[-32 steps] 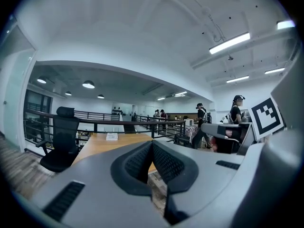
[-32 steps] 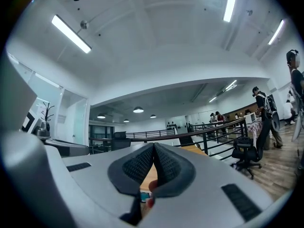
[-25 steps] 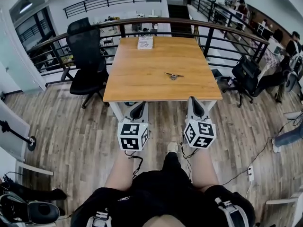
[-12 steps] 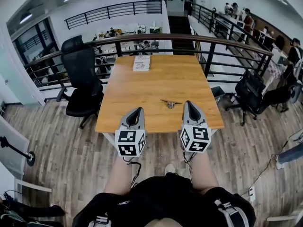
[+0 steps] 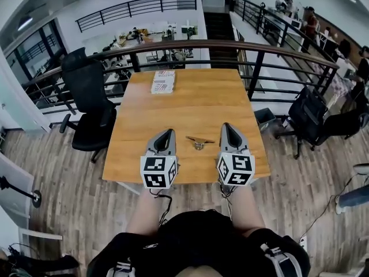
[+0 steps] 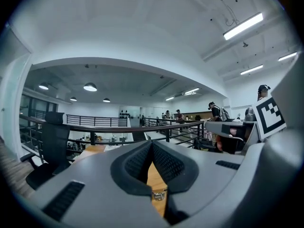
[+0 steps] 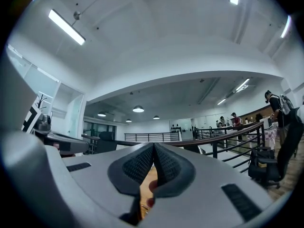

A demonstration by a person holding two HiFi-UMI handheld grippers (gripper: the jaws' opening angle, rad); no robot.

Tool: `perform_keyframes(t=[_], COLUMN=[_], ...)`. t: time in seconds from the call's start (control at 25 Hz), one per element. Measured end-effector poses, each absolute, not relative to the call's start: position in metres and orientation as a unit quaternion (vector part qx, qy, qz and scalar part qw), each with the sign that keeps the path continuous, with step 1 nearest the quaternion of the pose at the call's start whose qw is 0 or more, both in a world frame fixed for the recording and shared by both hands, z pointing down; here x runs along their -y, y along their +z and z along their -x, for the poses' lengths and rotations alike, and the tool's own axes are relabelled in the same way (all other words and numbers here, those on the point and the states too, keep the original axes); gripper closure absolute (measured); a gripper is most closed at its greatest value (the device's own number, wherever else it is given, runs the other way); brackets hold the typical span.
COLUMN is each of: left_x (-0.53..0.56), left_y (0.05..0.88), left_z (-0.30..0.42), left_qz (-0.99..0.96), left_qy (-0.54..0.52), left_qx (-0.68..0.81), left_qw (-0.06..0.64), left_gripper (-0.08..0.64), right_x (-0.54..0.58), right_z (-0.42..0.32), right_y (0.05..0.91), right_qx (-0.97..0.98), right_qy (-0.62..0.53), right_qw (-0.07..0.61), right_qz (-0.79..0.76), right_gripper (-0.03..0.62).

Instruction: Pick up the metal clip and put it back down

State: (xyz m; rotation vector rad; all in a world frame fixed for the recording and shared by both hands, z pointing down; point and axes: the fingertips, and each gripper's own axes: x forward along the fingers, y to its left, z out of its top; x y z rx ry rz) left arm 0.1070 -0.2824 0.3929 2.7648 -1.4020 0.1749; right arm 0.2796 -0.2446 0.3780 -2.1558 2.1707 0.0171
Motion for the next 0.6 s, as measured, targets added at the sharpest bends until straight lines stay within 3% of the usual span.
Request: perform_keyframes(t=[0.2, 0.6], left_x=[0.332, 0.399], left_y=[0.394, 0.404], left_z=[-0.133, -0.070], left_qz=[-0.895, -0.880], left_qy=[0.088, 0.087], left_qx=[0.437, 0.466], left_qw=[0.017, 0.036], left_gripper=[0.545, 0.545], right_x=[0.309, 0.378], right_z=[-0.299, -0.239], right_y=[0.374, 0.412], right_qx=[-0.713, -0.746], right_qy=[-0.009, -0.015], right_qw=[0.031, -0.024], right_qz=[0.700, 0.666], right_gripper=[0.580, 0.580])
